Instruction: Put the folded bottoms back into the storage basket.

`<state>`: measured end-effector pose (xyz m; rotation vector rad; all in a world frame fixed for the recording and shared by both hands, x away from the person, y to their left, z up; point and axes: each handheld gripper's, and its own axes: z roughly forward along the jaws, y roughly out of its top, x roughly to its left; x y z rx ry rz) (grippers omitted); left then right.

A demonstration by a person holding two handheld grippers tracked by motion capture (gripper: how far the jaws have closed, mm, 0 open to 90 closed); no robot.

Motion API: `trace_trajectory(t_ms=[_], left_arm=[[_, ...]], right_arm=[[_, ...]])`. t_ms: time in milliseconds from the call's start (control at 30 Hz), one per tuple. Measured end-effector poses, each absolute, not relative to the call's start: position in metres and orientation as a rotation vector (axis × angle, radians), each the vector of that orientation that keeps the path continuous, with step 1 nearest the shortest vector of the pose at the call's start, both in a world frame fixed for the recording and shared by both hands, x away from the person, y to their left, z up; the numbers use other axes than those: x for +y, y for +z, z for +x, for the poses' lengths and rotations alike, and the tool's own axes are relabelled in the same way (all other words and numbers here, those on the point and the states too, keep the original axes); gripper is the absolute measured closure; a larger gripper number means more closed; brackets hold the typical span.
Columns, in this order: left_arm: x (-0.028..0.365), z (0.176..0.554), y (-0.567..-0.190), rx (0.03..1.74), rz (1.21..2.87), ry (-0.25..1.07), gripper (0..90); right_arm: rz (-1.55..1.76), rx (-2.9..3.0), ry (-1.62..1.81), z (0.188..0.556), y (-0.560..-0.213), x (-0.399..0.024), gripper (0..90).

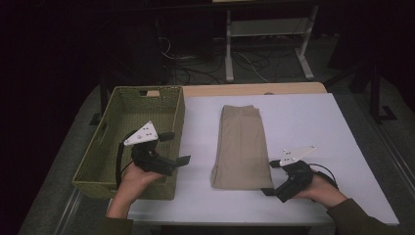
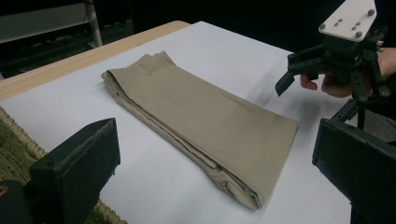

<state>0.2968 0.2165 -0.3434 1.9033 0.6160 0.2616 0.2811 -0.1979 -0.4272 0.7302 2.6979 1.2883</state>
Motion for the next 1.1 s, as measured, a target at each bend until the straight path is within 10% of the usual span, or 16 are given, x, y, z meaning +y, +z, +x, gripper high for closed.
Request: trace_trajectory(t_ms=[1100], left_arm=[[0.217, 0.297, -0.343, 0.621, 1.902, 0.263, 1.1]], right_arm=[[0.665, 2.726, 1.368, 0.301, -0.418, -0.168, 0.3]])
